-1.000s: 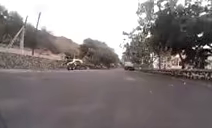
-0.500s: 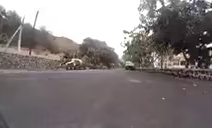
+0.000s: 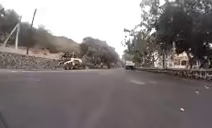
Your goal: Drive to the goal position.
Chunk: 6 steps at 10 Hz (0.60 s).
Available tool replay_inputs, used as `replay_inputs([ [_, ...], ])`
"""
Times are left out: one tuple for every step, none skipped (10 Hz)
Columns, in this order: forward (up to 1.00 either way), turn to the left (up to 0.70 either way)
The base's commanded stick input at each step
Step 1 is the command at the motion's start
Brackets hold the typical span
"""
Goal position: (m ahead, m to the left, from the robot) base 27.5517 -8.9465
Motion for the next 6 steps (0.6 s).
replay_inputs([
  [1.0,0.0],
  [1.0,0.0],
  [1.0,0.0],
  [1.0,0.0],
  [1.0,0.0],
  [1.0,0.0],
])
